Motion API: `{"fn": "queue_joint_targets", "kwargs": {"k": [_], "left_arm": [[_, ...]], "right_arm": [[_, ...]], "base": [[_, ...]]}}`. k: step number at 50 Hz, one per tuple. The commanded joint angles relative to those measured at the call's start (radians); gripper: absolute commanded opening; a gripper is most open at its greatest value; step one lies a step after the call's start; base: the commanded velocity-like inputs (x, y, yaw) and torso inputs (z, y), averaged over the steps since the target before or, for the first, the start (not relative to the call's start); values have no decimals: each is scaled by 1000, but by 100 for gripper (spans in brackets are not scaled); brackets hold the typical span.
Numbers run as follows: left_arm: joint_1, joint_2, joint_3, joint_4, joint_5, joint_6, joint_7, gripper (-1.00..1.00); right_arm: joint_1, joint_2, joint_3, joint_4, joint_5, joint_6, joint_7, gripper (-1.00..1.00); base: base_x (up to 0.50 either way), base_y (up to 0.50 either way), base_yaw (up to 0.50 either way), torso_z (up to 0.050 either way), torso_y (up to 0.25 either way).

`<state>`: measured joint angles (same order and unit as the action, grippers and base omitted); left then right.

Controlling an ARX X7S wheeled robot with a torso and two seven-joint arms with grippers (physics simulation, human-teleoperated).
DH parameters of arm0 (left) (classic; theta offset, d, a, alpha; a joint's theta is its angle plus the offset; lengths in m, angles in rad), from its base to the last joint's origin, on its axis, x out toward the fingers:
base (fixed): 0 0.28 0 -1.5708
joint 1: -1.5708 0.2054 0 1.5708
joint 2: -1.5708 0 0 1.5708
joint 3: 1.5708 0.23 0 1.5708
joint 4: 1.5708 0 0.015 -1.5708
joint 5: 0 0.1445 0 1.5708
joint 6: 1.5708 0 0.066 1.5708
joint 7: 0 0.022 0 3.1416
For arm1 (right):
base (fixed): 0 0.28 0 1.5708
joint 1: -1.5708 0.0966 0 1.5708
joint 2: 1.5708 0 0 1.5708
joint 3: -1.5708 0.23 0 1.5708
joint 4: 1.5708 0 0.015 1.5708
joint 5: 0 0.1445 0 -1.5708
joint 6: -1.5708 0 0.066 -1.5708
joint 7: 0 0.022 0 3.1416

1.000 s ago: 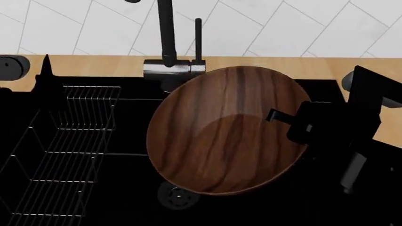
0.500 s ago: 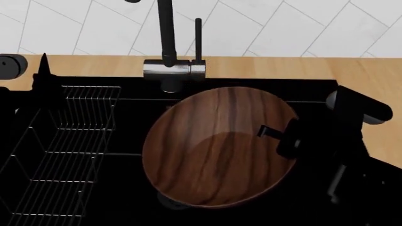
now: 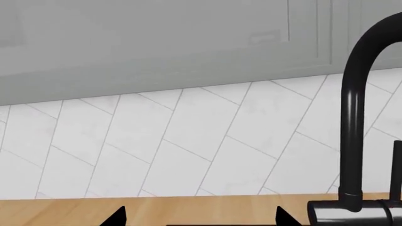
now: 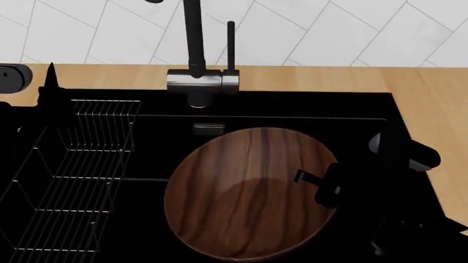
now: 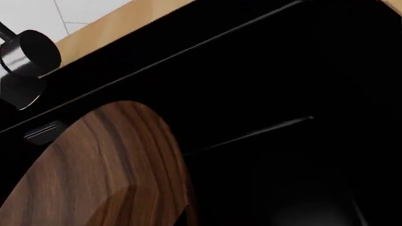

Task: Move the fresh-baked cupcake off the tray onto the counter, and place the bowl used for mixing into the sink.

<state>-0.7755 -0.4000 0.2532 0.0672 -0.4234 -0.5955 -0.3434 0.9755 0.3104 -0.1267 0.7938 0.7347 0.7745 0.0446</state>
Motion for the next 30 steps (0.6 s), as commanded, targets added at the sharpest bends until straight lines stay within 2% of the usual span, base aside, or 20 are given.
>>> {"fn": "queue_joint_targets", "kwargs": {"k": [1,22,30], "left_arm": [[0,-2,1,-2,-2,3,0,100],[3,-3,3,-17,-2,14,1,100],[1,-4,4,-12,-4,9,-1,100]], "right_arm": [[6,-18,-6,103,-13,-66,-32,-100],[126,-75,-44,477,-92,-254,-167,-100],[129,-82,-18,512,-121,-270,-173,-100]], "base": [[0,0,0,0,0],[0,0,0,0,0],[0,0,0,0,0]]}}
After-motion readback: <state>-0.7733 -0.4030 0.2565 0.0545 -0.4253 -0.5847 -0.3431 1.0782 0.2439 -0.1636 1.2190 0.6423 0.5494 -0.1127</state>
